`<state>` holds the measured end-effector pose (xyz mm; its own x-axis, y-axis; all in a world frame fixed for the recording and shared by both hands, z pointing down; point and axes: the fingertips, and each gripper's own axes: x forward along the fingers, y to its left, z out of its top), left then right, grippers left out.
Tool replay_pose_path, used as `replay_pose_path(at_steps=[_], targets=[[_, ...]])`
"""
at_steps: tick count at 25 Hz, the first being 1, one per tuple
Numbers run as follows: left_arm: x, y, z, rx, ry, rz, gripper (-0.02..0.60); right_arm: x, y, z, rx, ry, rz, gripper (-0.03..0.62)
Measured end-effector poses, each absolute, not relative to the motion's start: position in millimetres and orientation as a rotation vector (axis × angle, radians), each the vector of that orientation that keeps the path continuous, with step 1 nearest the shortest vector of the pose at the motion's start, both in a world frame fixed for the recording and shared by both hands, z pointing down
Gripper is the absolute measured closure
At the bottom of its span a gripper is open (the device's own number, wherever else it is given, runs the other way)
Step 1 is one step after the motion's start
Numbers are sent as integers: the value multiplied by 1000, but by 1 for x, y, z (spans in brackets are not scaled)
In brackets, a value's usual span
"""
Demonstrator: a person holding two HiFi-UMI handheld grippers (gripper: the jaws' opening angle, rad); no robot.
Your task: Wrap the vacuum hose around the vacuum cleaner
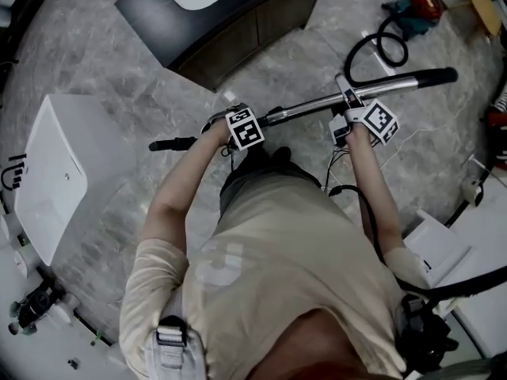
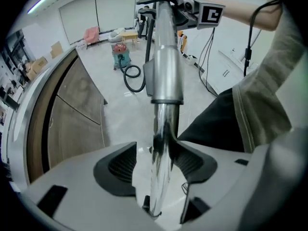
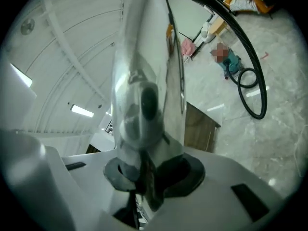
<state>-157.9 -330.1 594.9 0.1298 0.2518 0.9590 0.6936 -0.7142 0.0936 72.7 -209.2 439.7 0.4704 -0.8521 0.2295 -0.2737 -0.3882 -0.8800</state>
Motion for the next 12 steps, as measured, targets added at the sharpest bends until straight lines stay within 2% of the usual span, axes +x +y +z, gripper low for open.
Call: replay_pose_path(at_steps=[12], targets=[[-110,-366,571,-2295,-965,-1345,344,121,-182,430,-2294,819,-845,505]])
